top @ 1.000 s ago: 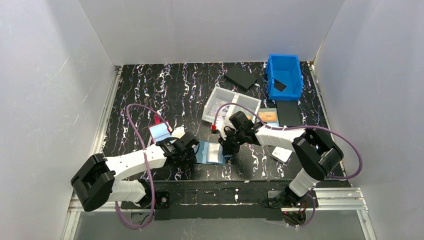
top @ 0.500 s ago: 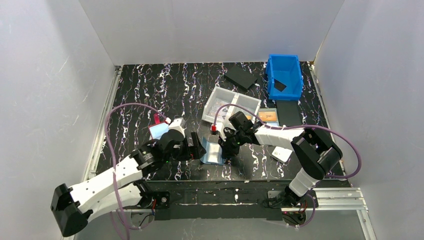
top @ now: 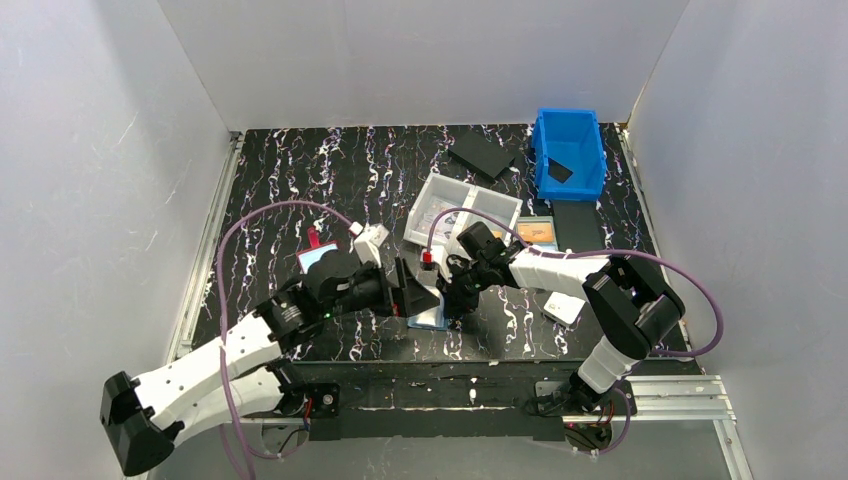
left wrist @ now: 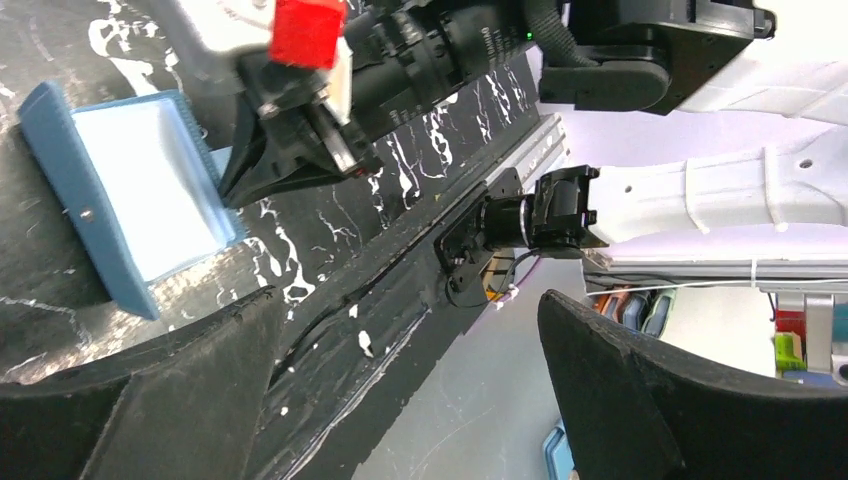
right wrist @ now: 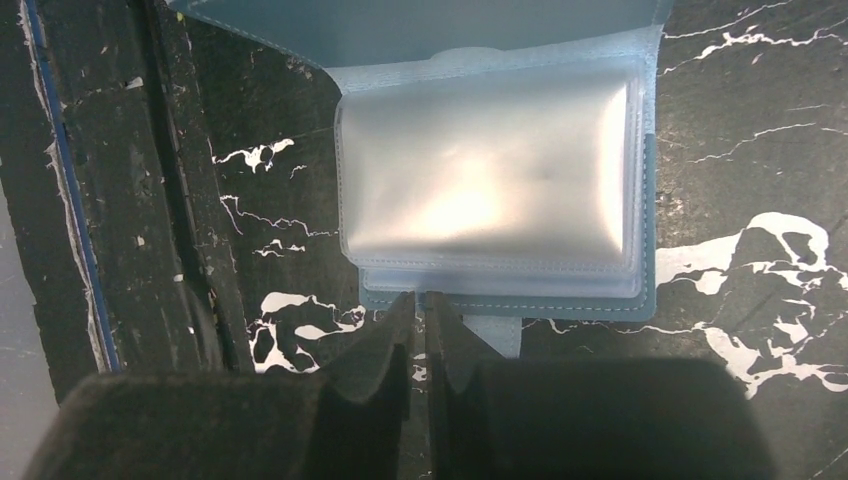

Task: Take the credit cards out of the card holder
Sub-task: Open the card holder at the center of the board.

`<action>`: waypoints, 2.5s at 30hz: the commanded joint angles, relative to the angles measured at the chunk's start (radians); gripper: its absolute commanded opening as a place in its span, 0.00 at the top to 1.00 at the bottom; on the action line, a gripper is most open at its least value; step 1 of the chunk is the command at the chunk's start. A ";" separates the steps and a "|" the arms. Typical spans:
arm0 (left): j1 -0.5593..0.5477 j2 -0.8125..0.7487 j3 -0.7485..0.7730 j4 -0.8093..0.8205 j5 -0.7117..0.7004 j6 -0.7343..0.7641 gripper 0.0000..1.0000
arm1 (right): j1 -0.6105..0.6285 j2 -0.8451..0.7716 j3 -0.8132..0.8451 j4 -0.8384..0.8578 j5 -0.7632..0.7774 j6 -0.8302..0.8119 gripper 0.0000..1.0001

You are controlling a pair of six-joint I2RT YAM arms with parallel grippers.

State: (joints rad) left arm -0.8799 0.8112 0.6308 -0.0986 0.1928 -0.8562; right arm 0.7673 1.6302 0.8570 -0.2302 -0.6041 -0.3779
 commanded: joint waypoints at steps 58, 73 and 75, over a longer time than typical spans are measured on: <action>-0.223 0.738 0.041 0.070 -0.590 0.041 0.31 | -0.092 0.117 0.049 0.043 -0.046 0.214 0.86; -0.231 0.695 0.033 -0.032 -0.642 -0.037 0.54 | -0.109 0.152 0.056 0.036 -0.051 0.234 0.88; -0.231 0.659 0.012 -0.032 -0.637 -0.050 0.54 | -0.109 0.152 0.056 0.035 -0.047 0.232 0.88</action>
State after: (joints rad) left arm -1.1072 1.5204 0.7044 -0.0128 -0.4633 -0.8532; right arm 0.6533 1.7458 0.8944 -0.2279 -0.6849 -0.1341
